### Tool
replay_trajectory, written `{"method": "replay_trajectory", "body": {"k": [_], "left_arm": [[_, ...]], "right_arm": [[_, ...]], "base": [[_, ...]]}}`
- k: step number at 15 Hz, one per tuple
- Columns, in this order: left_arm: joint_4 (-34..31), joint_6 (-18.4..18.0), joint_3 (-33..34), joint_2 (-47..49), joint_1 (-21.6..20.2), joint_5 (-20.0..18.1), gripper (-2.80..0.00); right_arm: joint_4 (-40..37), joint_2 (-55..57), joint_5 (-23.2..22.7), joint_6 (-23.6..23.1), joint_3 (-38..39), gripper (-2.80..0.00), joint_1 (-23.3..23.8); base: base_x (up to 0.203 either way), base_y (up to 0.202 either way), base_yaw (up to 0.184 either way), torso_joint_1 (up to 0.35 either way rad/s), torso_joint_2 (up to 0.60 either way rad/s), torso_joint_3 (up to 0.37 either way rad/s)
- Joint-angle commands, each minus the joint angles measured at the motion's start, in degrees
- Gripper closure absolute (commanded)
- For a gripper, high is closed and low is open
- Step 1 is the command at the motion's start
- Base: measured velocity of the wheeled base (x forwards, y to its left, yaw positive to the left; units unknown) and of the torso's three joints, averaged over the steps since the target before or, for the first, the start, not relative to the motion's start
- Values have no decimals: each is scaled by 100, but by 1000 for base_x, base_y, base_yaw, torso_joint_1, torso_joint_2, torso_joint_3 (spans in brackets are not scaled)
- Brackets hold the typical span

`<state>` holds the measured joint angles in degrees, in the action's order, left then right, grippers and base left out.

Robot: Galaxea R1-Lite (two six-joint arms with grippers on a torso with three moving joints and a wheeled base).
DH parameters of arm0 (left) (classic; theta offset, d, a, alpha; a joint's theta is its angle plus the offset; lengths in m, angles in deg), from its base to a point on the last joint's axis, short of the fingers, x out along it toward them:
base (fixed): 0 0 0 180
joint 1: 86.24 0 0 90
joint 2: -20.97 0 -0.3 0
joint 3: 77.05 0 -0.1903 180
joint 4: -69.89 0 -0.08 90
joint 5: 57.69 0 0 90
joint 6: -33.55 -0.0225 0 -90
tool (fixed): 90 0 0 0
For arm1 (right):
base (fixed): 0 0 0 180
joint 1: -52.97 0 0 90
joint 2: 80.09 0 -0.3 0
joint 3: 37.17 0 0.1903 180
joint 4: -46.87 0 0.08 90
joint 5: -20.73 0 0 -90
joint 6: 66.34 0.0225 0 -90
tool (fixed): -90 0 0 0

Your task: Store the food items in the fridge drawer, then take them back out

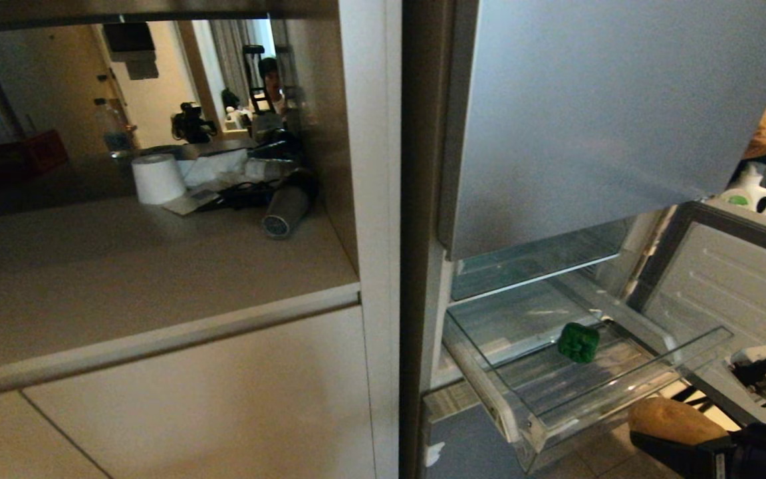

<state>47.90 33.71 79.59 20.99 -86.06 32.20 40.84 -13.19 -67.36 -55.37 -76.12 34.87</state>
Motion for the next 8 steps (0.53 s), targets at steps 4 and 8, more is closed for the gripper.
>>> {"method": "replay_trajectory", "body": {"k": [4, 8], "left_arm": [[3, 2, 62, -2, -1, 2, 0], [3, 2, 62, -2, -1, -5, 0]], "right_arm": [[891, 926, -5, -33, -119, 0, 94], [1160, 1773, 6, -50, -736, 0, 132]], "base": [[-1, 4, -62, 2, 1, 1], [0, 0, 0, 0, 0, 0]]}}
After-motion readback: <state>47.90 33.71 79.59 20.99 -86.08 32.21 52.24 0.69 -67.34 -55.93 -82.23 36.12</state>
